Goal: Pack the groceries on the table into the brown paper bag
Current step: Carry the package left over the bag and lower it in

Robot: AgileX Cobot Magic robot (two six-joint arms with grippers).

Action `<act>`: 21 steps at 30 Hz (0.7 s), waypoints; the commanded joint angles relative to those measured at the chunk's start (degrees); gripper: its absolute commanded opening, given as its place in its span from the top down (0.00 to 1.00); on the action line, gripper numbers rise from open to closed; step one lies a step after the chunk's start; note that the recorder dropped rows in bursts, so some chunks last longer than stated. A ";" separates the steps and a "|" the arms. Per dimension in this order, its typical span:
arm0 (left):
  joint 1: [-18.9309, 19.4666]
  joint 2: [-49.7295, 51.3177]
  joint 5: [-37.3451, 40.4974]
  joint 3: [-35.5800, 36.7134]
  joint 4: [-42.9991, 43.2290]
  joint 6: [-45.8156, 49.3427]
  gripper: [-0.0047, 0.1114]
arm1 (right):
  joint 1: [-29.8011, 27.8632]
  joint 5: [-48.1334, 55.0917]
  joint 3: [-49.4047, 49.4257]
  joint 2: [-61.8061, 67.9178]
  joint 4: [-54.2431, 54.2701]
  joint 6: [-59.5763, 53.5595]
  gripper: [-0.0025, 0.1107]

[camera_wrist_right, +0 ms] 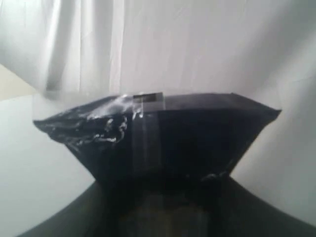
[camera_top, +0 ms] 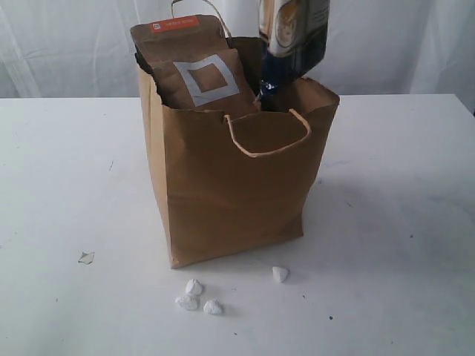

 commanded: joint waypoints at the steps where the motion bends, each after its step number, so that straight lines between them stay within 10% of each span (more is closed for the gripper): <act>1: 0.13 -0.27 0.09 0.21 0.05 0.00 0.96 | 0.56 -1.80 -1.65 2.52 0.02 -4.89 0.98; 21: 0.13 -0.27 0.09 0.21 0.05 0.00 0.96 | 0.72 1.98 -4.86 7.91 16.08 -23.82 0.98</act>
